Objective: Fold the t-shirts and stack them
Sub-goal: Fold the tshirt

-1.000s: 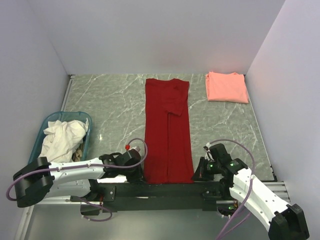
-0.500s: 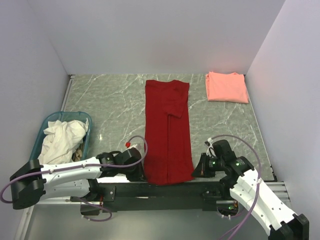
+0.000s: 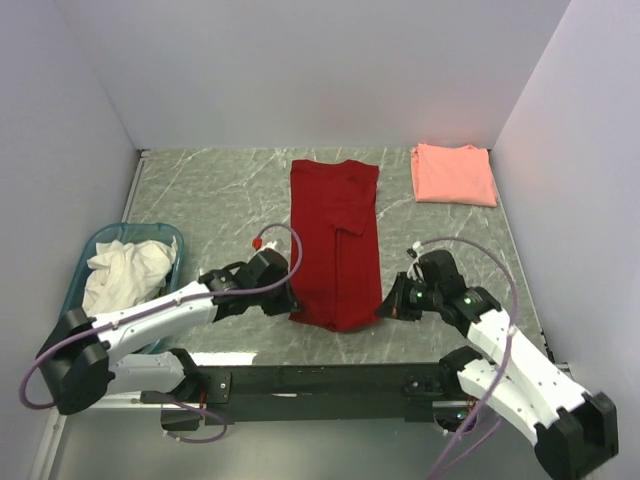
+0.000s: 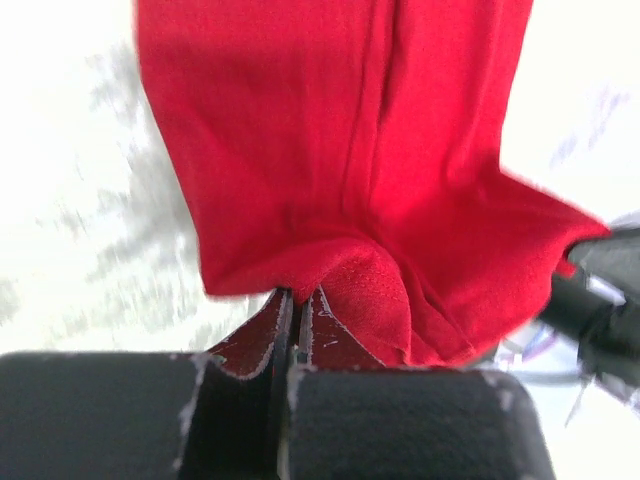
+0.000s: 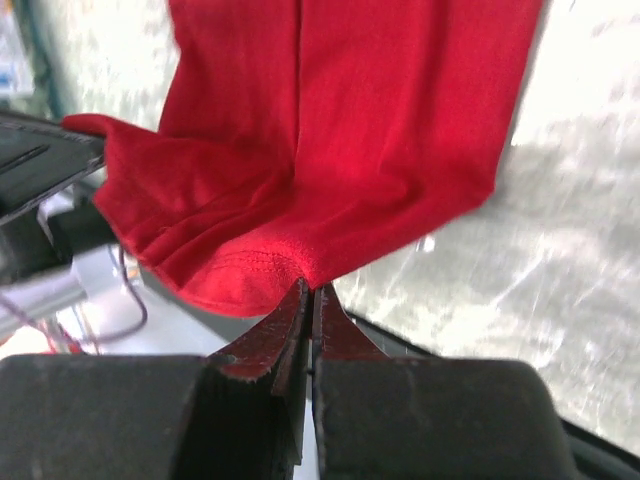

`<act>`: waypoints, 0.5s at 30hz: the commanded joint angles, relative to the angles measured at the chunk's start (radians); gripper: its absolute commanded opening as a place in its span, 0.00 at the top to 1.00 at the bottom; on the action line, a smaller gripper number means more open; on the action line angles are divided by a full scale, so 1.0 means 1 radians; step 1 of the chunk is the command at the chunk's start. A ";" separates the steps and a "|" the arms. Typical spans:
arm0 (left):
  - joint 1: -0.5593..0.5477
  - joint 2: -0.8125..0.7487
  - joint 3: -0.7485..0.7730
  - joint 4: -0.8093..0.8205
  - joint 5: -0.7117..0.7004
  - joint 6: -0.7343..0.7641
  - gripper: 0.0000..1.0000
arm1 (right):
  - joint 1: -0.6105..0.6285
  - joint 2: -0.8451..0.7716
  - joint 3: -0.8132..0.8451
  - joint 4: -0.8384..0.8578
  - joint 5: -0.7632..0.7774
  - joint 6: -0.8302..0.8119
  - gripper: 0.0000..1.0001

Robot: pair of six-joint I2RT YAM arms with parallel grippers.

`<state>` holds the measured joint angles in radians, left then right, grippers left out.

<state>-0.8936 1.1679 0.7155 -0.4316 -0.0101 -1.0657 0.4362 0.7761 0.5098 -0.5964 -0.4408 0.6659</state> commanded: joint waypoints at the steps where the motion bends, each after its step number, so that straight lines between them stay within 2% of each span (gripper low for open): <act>1: 0.056 0.055 0.079 0.025 -0.065 0.047 0.99 | 0.004 0.083 0.096 0.145 0.094 0.012 1.00; 9: 0.150 0.232 0.212 0.086 -0.131 0.055 0.99 | -0.025 0.301 0.217 0.273 0.220 0.054 1.00; 15: 0.182 0.409 0.344 0.102 -0.140 0.078 0.99 | -0.106 0.466 0.308 0.352 0.203 0.057 1.00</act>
<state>-0.7242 1.5200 0.9894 -0.3672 -0.1207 -1.0210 0.3595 1.1889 0.7517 -0.3298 -0.2615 0.7166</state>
